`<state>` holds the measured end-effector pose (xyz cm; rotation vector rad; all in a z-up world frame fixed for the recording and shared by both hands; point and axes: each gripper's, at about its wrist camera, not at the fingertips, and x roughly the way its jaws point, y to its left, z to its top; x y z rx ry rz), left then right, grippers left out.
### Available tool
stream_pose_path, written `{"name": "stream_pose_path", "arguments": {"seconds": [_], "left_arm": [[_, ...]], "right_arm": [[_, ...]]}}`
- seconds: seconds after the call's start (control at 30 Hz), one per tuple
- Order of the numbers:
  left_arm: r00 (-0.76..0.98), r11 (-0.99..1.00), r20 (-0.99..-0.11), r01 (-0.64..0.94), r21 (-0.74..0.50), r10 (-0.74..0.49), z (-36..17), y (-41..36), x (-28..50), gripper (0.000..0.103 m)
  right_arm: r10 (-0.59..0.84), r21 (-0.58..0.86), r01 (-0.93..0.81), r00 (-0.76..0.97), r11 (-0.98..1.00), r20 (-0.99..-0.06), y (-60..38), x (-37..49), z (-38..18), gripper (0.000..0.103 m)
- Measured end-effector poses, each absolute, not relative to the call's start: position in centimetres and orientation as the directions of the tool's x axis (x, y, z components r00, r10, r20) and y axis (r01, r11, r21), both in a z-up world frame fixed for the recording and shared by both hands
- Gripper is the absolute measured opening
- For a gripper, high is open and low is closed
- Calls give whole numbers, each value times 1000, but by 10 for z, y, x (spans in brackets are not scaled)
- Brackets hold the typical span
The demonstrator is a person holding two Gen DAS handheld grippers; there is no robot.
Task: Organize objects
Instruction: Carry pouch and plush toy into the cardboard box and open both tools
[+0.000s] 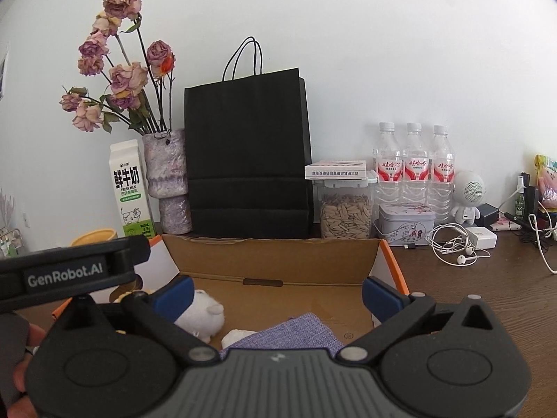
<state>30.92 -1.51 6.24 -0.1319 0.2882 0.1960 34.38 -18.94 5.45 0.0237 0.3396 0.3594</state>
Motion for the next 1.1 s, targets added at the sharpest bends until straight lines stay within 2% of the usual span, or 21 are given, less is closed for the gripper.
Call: {"name": "stream_pose_path", "arguments": {"seconds": [0.57, 0.9, 1.1], "left_arm": [[962, 976, -235, -173, -131, 139, 82, -13, 256, 103], [959, 976, -257, -163, -145, 122, 78, -7, 214, 103], [952, 984, -292, -135, -115, 96, 74, -10, 192, 103]], "right_arm": [[366, 28, -372, 892, 928, -266, -206, 296, 69, 103], [366, -12, -381, 895, 924, -255, -222, 248, 66, 103], [362, -18, -383, 887, 924, -285, -236, 223, 57, 103]]}}
